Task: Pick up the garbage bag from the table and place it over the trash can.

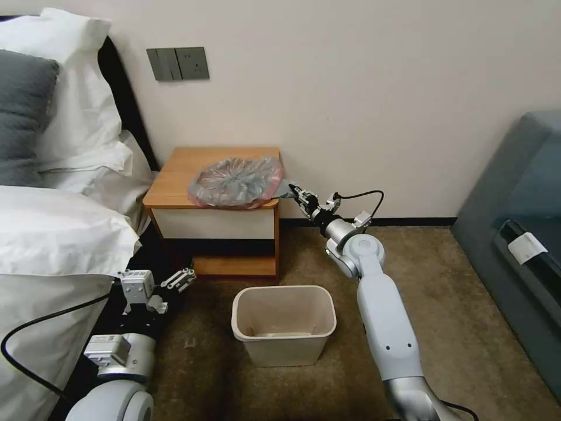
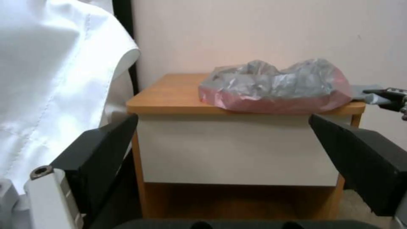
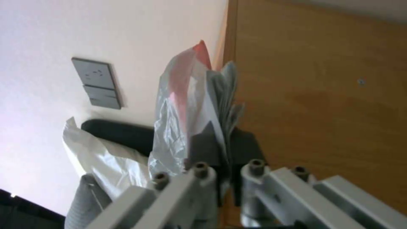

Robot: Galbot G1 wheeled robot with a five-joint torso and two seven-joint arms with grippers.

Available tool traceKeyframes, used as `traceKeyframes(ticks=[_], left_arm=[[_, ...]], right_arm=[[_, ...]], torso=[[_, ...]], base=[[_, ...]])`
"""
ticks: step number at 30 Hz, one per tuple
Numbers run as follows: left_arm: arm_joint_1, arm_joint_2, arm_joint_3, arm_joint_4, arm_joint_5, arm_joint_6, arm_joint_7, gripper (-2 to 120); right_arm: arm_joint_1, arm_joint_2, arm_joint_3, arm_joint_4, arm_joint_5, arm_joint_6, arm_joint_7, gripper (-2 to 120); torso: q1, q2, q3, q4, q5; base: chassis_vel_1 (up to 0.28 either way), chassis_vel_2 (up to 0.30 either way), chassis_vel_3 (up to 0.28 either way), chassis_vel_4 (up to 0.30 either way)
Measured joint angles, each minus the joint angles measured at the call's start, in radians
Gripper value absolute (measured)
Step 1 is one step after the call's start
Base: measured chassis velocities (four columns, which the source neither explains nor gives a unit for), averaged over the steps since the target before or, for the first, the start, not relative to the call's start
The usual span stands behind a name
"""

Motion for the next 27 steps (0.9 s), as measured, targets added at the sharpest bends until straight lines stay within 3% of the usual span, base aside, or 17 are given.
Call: traceKeyframes(ticks=[7,18,27], left_arm=[[0.003,0.004,-0.008,0.0,0.0,-0.005,0.0,100],[0.002,0.005,-0.009,-0.001,-0.001,-0.013,0.0,100],[0.003,0.008,-0.018,-0.005,-0.002,-0.02,0.002,100]], right_arm=[[-0.079,-0.004,-0.029,0.135,0.03,-0.003,0.05,0],[-0.314,-0.095,-0.061,0.5,0.129,-0.008,0.169,0],[-0.515,-0.145,-0.086,0.696,0.134,-0.002,0.253,0]], torso=[[0.0,0.0,0.0,0.0002,0.0],[0.0,0.0,0.0,-0.0001,0.0001],[0.0,0.0,0.0,-0.0001,0.0]], base=[[0.0,0.0,0.0,0.0],[0.0,0.0,0.0,0.0],[0.0,0.0,0.0,0.0]])
